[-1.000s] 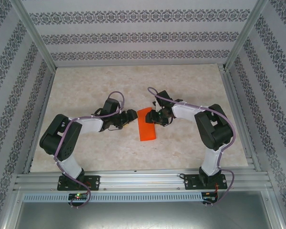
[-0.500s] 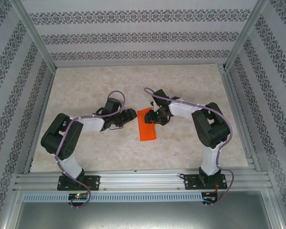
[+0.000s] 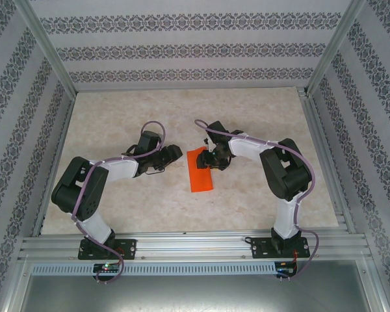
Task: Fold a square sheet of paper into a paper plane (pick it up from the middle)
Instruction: First fold the paper in half at the center of the table.
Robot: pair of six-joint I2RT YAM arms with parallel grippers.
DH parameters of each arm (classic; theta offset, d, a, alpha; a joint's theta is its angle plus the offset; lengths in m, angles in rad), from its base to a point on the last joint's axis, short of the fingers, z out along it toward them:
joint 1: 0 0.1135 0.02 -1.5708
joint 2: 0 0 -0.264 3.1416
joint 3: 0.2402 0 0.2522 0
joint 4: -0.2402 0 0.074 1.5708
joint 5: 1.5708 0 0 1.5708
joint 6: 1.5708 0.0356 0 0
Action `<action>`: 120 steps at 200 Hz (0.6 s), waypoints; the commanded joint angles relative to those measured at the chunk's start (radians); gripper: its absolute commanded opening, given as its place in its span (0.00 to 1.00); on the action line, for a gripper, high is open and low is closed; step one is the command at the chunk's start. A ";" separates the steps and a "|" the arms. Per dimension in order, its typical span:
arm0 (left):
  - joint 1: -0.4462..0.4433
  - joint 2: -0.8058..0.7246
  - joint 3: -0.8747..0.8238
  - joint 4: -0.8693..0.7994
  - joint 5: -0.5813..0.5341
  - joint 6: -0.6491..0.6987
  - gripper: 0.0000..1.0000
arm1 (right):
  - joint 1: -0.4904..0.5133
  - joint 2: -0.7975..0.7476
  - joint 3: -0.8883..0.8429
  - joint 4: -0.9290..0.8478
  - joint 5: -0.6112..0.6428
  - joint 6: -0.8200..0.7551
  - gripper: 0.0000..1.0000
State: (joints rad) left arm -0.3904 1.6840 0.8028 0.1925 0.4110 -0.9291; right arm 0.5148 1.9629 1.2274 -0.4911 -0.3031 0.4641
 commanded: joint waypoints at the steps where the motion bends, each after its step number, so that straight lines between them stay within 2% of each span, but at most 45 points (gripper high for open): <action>1: 0.011 0.004 -0.005 0.022 0.032 -0.028 0.64 | 0.007 0.192 -0.082 0.010 0.161 -0.048 0.58; 82: 0.010 0.067 0.006 0.093 0.118 -0.051 0.55 | 0.008 0.223 -0.068 0.009 0.170 -0.042 0.58; 120: 0.004 0.097 0.020 0.126 0.164 -0.059 0.44 | 0.009 0.233 -0.066 0.005 0.186 -0.043 0.58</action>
State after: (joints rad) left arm -0.3904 1.7565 0.8028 0.2565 0.5251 -0.9783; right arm 0.5186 1.9823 1.2545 -0.5240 -0.2920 0.4629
